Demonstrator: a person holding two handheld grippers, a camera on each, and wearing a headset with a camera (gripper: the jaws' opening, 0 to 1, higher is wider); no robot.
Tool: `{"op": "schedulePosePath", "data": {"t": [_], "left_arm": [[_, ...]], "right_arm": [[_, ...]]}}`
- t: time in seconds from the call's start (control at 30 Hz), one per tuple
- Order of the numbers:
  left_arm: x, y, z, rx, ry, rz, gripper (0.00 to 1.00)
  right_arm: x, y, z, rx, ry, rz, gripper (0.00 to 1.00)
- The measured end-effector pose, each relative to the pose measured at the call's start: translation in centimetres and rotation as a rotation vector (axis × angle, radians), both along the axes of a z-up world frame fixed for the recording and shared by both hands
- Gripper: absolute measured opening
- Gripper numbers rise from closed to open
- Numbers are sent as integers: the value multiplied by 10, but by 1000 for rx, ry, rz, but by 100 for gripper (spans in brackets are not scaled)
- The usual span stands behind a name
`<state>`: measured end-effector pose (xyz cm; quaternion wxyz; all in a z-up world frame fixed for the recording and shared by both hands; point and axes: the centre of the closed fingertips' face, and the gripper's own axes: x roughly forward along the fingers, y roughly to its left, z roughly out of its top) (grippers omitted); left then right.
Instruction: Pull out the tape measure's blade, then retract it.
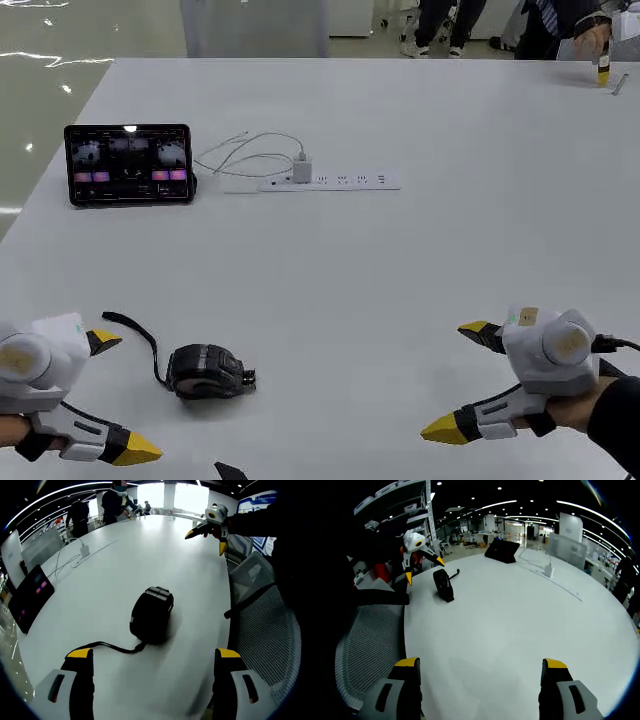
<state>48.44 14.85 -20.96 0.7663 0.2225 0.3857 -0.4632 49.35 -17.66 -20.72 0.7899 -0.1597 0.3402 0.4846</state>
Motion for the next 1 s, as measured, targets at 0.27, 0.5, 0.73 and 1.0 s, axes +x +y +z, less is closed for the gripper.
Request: {"op": "schedulePosePath", "data": {"t": [0.27, 0.5, 0.73, 1.0], "left_arm": [[16, -15, 2, 20, -10, -74, 87], [26, -25, -4, 86, -31, -175, 77], [36, -31, -13, 154, -59, -265, 59], [35, -52, -17, 169, -41, -318, 44]], "right_arm": [[7, 19, 3, -4, -22, 56, 99], [7, 47, 1, -14, -41, 143, 99], [8, 74, 3, 1, -66, 208, 99], [12, 99, 5, 17, -82, 250, 99]]}}
